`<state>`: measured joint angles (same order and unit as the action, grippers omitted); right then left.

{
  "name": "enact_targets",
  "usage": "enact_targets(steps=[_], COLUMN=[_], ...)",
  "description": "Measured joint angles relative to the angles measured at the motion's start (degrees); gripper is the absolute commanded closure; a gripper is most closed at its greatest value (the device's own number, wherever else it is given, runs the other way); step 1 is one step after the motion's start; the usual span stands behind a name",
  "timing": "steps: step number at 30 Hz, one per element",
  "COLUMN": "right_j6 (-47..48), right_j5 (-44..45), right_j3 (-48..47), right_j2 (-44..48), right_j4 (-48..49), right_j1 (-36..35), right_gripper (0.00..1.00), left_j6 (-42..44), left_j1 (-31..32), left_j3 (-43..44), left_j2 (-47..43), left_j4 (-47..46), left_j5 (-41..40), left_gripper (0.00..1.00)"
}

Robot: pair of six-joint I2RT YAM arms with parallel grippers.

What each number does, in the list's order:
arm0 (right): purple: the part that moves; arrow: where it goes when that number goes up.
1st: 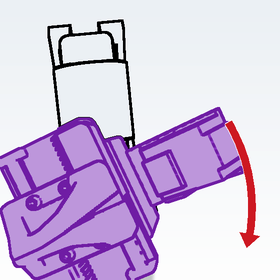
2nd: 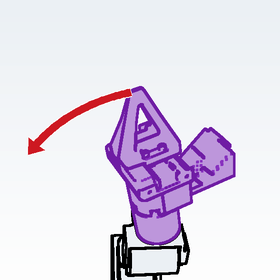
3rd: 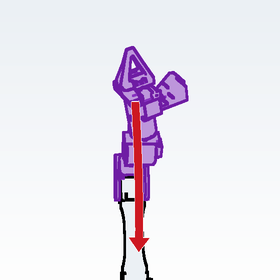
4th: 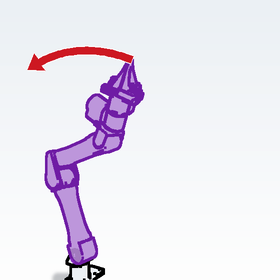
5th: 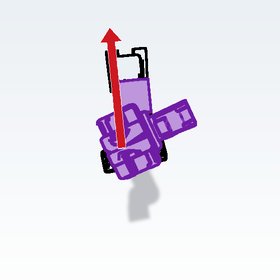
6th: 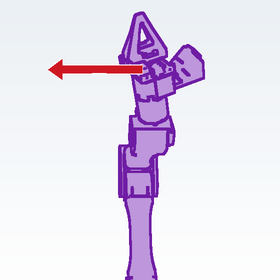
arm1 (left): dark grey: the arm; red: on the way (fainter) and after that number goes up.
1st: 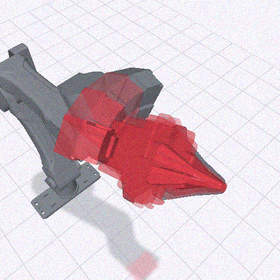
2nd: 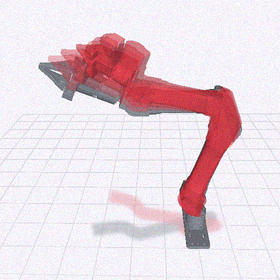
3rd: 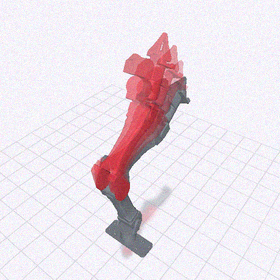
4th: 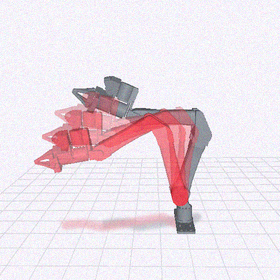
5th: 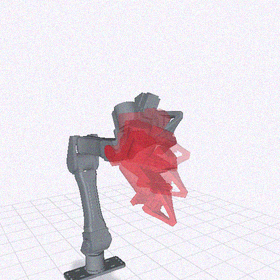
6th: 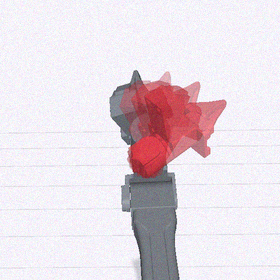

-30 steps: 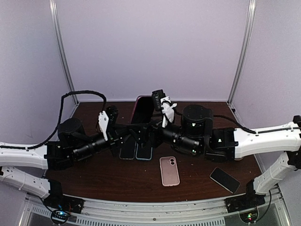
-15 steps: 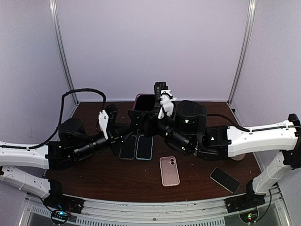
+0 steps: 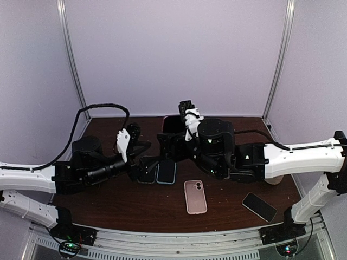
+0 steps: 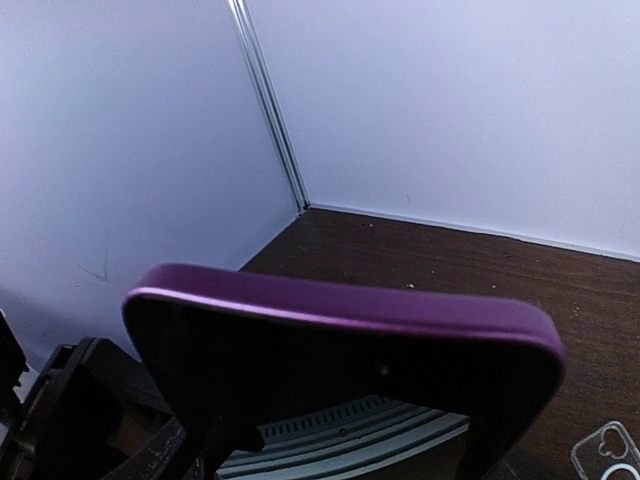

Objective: Put the phone into the phone case
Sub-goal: Pass from the left arm to the right, then move the phone case to the center of the board.

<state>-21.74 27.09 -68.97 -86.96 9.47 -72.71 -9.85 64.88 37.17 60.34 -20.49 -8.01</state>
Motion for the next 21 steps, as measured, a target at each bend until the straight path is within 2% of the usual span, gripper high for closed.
enact_targets(steps=[8, 13, 21], right_j6=[-3.9, -8.5, -14.6], right_j5=[0.6, -0.3, -2.6], right_j3=[3.3, 7.4, 11.2], right_j2=[4.1, 4.0, 2.6], right_j4=[-14.1, -22.2, -28.1], right_j1=[2.6, 3.7, 3.7], right_gripper=[0.76, 0.76, 0.77], left_j6=[-4.7, -7.8, -11.6], left_j1=[0.0, -0.1, -0.2], left_j3=[2.9, 3.6, 3.1], left_j2=[1.2, 3.5, 7.0], left_j4=[17.8, 27.8, 34.2], left_j5=[-5.9, -6.8, -5.1], left_gripper=[0.16, 0.13, 0.14])
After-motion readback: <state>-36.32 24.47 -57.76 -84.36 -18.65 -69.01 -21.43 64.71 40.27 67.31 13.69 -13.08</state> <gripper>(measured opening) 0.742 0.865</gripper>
